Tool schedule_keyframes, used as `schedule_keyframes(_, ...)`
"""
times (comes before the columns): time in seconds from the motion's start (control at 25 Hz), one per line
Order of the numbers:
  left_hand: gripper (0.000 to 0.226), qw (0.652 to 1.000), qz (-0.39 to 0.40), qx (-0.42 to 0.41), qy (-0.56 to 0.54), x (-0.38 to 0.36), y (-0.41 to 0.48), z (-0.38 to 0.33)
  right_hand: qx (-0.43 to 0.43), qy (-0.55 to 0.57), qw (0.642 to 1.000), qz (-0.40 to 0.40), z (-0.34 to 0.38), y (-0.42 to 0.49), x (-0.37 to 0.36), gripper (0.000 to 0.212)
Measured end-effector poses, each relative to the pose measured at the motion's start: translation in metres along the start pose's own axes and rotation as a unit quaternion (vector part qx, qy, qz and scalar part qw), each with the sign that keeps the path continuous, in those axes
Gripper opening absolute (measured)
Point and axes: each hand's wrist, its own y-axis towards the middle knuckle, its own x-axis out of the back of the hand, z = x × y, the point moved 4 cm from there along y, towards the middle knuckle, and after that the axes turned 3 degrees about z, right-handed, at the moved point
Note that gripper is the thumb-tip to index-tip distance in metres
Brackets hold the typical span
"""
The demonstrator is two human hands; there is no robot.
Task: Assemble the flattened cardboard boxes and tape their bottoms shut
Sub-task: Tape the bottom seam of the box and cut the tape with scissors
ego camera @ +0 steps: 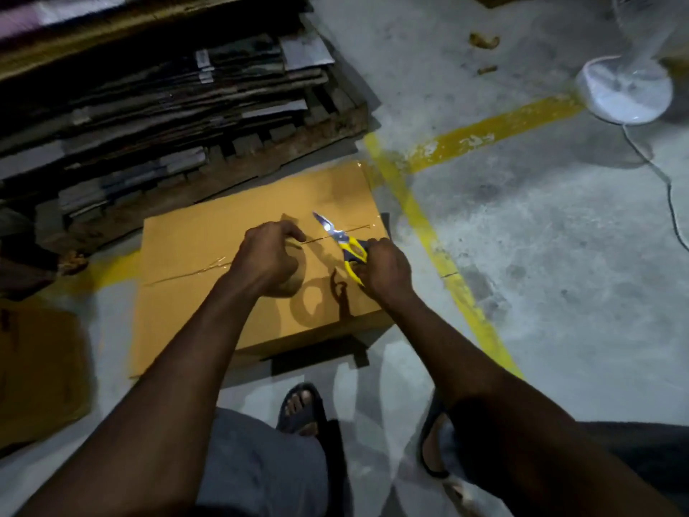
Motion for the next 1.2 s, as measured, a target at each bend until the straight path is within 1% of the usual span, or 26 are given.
schedule_keyframes(0.08,0.046,1.000,0.028,0.009,0.003,0.006,0.010,0.015,-0.006,-0.034,0.999,0.013,0.021,0.000,-0.023,0.031)
schedule_keyframes(0.2,0.042,0.999,0.050,-0.001,-0.015,0.013,0.028,0.018,-0.034,-0.048,0.996,0.065,0.022,-0.004,-0.037,0.034)
schedule_keyframes(0.28,0.042,0.999,0.046,-0.021,-0.014,0.015,0.034,0.013,-0.032,0.006,0.997,0.073,0.017,-0.009,-0.026,0.031)
schedule_keyframes(0.36,0.042,0.998,0.044,-0.036,-0.017,0.016,0.036,0.003,-0.061,0.136,0.988,0.043,0.002,-0.017,-0.006,0.022)
schedule_keyframes(0.4,0.042,0.998,0.041,-0.039,-0.019,0.017,0.037,-0.002,-0.092,0.225,0.969,0.037,-0.011,-0.024,0.003,0.015)
schedule_keyframes(0.44,0.042,0.998,0.039,-0.039,-0.022,0.016,0.036,-0.006,-0.128,0.311,0.941,0.038,-0.026,-0.033,0.009,0.015)
schedule_keyframes(0.48,0.043,0.998,0.038,-0.039,-0.022,0.015,0.036,-0.012,-0.165,0.383,0.908,0.048,-0.042,-0.042,0.012,0.020)
schedule_keyframes(0.52,0.043,0.998,0.040,-0.039,-0.020,0.013,0.035,-0.017,-0.201,0.442,0.872,0.057,-0.057,-0.052,0.013,0.021)
schedule_keyframes(0.6,0.045,0.998,0.044,-0.044,-0.014,0.013,0.033,-0.025,-0.260,0.519,0.812,0.066,-0.075,-0.066,0.007,0.021)
schedule_keyframes(0.64,0.045,0.998,0.047,-0.050,-0.009,0.014,0.033,-0.028,-0.273,0.536,0.796,0.067,-0.079,-0.069,0.003,0.022)
schedule_keyframes(0.68,0.045,0.997,0.049,-0.054,-0.004,0.015,0.032,-0.031,-0.276,0.542,0.791,0.068,-0.081,-0.070,0.000,0.023)
schedule_keyframes(0.84,0.047,0.996,0.061,-0.057,0.018,0.010,0.030,-0.034,-0.273,0.542,0.794,0.032,-0.095,-0.068,-0.013,0.025)
schedule_keyframes(0.92,0.048,0.996,0.069,-0.054,0.025,0.006,0.030,-0.035,-0.266,0.524,0.808,0.032,-0.102,-0.071,-0.021,0.022)
schedule_keyframes(1.04,0.049,0.996,0.067,-0.059,0.019,0.006,0.032,-0.040,-0.245,0.450,0.858,0.040,-0.104,-0.075,-0.034,0.013)
schedule_keyframes(1.12,0.049,0.996,0.070,-0.058,0.013,0.000,0.035,-0.039,-0.222,0.391,0.892,0.045,-0.115,-0.081,-0.049,0.016)
schedule_keyframes(1.2,0.050,0.995,0.088,-0.056,0.008,-0.011,0.038,-0.039,-0.256,0.299,0.919,0.028,-0.133,-0.088,-0.055,0.017)
